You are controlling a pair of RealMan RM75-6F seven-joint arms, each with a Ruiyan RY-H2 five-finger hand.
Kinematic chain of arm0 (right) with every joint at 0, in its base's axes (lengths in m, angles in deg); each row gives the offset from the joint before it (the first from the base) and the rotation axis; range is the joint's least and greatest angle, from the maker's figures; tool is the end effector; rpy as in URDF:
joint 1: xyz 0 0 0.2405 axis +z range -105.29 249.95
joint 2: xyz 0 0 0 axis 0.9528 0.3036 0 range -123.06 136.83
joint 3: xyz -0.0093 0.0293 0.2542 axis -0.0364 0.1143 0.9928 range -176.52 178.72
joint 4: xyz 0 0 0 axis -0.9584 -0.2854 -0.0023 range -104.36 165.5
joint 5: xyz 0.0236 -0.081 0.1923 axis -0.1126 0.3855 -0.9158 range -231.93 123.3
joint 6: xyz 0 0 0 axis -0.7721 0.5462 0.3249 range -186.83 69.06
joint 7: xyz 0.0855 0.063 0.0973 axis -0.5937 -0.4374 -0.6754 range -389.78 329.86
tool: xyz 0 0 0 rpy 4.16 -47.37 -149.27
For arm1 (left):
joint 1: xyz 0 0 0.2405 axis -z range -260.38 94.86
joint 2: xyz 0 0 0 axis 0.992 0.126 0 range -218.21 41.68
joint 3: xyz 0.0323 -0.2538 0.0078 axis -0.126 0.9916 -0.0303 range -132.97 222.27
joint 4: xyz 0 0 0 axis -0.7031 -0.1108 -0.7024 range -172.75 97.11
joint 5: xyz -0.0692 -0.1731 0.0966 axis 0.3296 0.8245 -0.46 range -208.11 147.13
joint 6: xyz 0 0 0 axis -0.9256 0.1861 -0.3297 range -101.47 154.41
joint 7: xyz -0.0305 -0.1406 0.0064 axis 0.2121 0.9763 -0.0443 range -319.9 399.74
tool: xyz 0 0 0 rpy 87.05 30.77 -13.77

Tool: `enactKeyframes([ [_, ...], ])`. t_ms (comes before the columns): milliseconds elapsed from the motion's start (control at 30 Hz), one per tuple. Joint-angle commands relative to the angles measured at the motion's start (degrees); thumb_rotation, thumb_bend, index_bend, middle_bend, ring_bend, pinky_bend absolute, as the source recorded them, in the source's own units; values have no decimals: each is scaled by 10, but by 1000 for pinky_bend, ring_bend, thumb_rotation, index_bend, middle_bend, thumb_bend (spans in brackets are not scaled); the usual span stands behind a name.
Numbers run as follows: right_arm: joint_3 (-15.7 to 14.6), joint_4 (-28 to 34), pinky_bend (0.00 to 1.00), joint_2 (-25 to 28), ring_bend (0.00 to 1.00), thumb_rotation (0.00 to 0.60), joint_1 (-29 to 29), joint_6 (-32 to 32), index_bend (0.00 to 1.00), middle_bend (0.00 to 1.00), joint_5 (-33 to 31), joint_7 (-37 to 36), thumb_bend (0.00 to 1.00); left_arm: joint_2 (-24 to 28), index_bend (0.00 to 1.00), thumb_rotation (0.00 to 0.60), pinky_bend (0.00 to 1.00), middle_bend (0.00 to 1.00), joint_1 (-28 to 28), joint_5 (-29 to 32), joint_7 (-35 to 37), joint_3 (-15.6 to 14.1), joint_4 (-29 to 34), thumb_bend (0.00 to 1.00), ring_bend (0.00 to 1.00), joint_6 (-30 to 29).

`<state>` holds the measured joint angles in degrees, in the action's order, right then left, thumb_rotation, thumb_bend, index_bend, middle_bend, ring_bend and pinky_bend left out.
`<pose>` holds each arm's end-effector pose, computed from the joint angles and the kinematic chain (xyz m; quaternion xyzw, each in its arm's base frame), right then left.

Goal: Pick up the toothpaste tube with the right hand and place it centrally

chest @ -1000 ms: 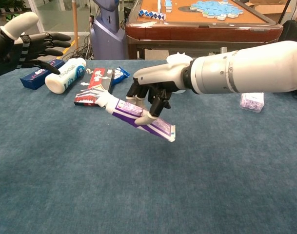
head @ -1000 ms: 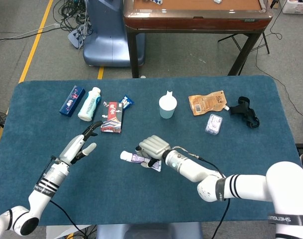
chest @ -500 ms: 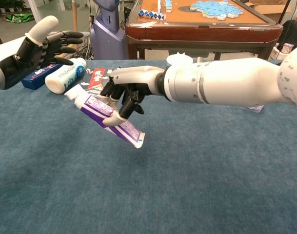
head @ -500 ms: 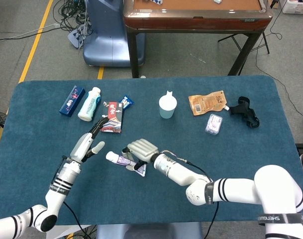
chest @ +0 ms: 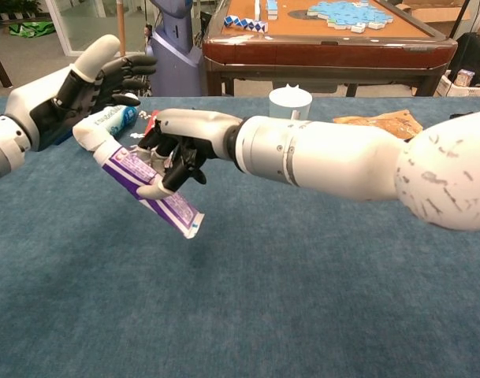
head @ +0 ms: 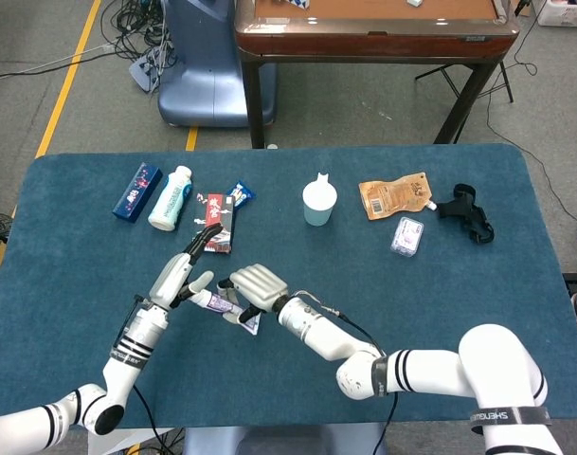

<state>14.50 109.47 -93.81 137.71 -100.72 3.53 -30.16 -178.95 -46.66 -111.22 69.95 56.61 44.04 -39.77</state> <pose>0.0064 -0.3439 -0.0974 0.7647 -0.4619 0.4155 0.1711 -0.1451 0.3307 0.0071 -0.5426 -0.5460 -0.5979 0.2237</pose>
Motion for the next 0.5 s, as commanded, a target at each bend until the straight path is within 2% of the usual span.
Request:
enactKeyframes([
  [33,-6,-26,692,-27,826,600,-14,-18,1000,889,33,-17,967,-4,0,0,56,0,4,-4,4,2,-7,0,0,0],
  [500,-3,-127,692,-107,829,600,-42,-64,1000,888,142,-120,967,1,0,0,56,0,18,-34,-22,-9,-28,0,0,3],
])
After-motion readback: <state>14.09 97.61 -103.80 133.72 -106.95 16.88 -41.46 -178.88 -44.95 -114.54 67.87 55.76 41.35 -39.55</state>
